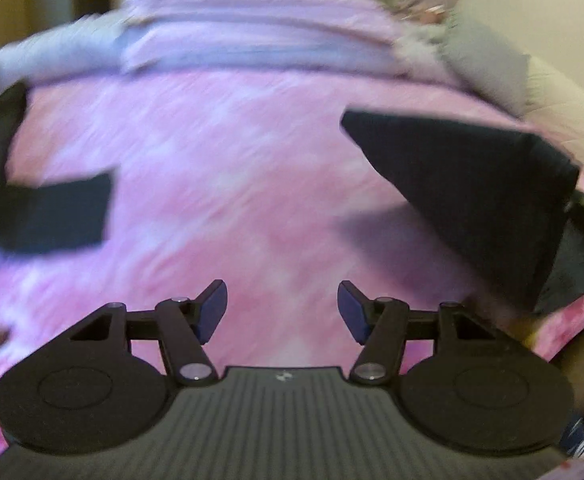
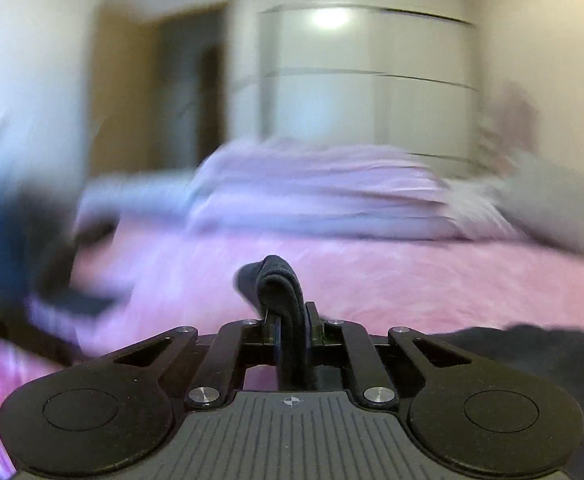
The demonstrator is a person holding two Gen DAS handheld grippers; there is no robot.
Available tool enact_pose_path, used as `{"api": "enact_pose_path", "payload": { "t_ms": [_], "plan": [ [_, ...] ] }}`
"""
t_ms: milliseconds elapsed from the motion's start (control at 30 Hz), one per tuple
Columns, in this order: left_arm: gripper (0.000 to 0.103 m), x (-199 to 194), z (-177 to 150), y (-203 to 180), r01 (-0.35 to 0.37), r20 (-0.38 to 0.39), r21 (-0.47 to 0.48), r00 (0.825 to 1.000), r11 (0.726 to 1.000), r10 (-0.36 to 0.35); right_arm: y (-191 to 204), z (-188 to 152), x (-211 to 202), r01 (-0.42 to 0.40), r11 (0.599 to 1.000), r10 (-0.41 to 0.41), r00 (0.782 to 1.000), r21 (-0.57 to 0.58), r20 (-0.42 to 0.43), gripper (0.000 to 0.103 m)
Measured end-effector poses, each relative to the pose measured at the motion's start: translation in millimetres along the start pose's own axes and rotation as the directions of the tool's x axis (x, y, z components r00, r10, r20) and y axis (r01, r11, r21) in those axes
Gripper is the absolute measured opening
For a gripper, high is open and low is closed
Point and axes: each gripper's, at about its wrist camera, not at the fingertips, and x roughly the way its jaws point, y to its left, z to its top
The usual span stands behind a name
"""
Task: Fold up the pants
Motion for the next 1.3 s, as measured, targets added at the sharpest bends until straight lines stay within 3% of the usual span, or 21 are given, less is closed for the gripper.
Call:
{"api": "enact_pose_path", "payload": {
  "t_ms": [167, 300, 400, 467, 500, 533, 567, 600, 667, 767, 833, 867, 933, 1000, 1033, 1067, 1133, 1200, 1233, 1267, 1300],
  "plan": [
    [0.057, 20, 48, -80, 0.158, 0.061, 0.095, 0.985, 0.983, -0.164, -114, 48, -29, 0.094, 0.969, -0.117, 0.989, 0.228, 0.091, 0.006],
    [0.057, 52, 73, -157, 0.26, 0.07, 0.169, 0.959, 0.951, -0.274, -234, 44, -49, 0.202, 0.896, -0.249, 0.966, 0.396, 0.072, 0.006],
    [0.057, 90, 77, -215, 0.321, 0.03, 0.204, 0.942, 0.925, -0.334, -325, 6, -52, 0.3, 0.783, -0.344, 0.939, 0.545, -0.022, 0.006],
    [0.057, 120, 71, -253, 0.344, -0.021, 0.227, 0.937, 0.911, -0.348, -383, -37, -47, 0.391, 0.664, -0.386, 0.909, 0.637, -0.156, 0.006],
    [0.055, 134, 66, -269, 0.353, -0.046, 0.241, 0.934, 0.904, -0.353, -408, -61, -42, 0.393, 0.598, -0.352, 0.912, 0.698, -0.212, 0.007],
    [0.052, 147, 62, -284, 0.355, -0.081, 0.254, 0.935, 0.9, -0.346, -424, -82, -40, 0.361, 0.525, -0.312, 0.924, 0.771, -0.22, 0.007],
    [0.046, 157, 57, -295, 0.359, -0.107, 0.263, 0.933, 0.896, -0.342, -431, -93, -42, 0.312, 0.488, -0.29, 0.939, 0.815, -0.185, 0.006],
    [0.042, 163, 53, -299, 0.361, -0.107, 0.266, 0.932, 0.894, -0.345, -432, -91, -42, 0.287, 0.508, -0.292, 0.945, 0.812, -0.151, 0.006],
    [0.042, 168, 49, -307, 0.355, -0.096, 0.282, 0.935, 0.891, -0.342, -426, -73, -43, 0.281, 0.586, -0.331, 0.939, 0.76, -0.092, 0.006],
    [0.042, 171, 49, -311, 0.354, -0.096, 0.274, 0.935, 0.894, -0.341, -412, -33, -53, 0.212, 0.688, -0.35, 0.935, 0.694, 0.062, 0.006],
    [0.042, 175, 53, -317, 0.343, -0.096, 0.281, 0.939, 0.896, -0.329, -388, -5, -67, 0.233, 0.799, -0.386, 0.906, 0.555, 0.175, 0.006],
    [0.042, 177, 53, -322, 0.327, -0.093, 0.293, 0.945, 0.899, -0.313, -383, -4, -72, 0.283, 0.811, -0.423, 0.889, 0.512, 0.178, 0.006],
    [0.042, 179, 53, -330, 0.302, -0.084, 0.315, 0.953, 0.9, -0.291, -398, -27, -65, 0.385, 0.748, -0.489, 0.871, 0.54, 0.056, 0.006],
    [0.042, 181, 52, -335, 0.296, -0.096, 0.33, 0.955, 0.897, -0.28, -433, -73, -48, 0.444, 0.615, -0.458, 0.874, 0.652, -0.164, 0.006],
    [0.041, 183, 52, -337, 0.294, -0.097, 0.333, 0.956, 0.896, -0.277, -443, -92, -44, 0.439, 0.579, -0.426, 0.881, 0.687, -0.204, 0.006],
    [0.041, 184, 52, -338, 0.292, -0.098, 0.344, 0.956, 0.893, -0.275, -446, -100, -50, 0.395, 0.572, -0.421, 0.894, 0.719, -0.155, 0.006],
    [0.041, 187, 52, -340, 0.278, -0.087, 0.366, 0.96, 0.888, -0.265, -450, -96, -50, 0.365, 0.557, -0.408, 0.903, 0.746, -0.137, 0.007],
    [0.036, 189, 55, -339, 0.277, -0.089, 0.353, 0.961, 0.894, -0.262, -449, -85, -48, 0.348, 0.594, -0.402, 0.909, 0.725, -0.107, 0.007],
    [0.035, 189, 57, -338, 0.282, -0.088, 0.338, 0.959, 0.898, -0.269, -446, -82, -66, 0.342, 0.622, -0.406, 0.91, 0.705, -0.084, 0.007],
    [0.035, 191, 58, -337, 0.284, -0.089, 0.33, 0.959, 0.9, -0.27, -443, -79, -69, 0.359, 0.645, -0.414, 0.906, 0.675, -0.086, 0.007],
    [0.035, 194, 60, -337, 0.279, -0.09, 0.328, 0.96, 0.903, -0.264, -445, -84, -62, 0.413, 0.643, -0.427, 0.892, 0.645, -0.146, 0.006]
  ]
}}
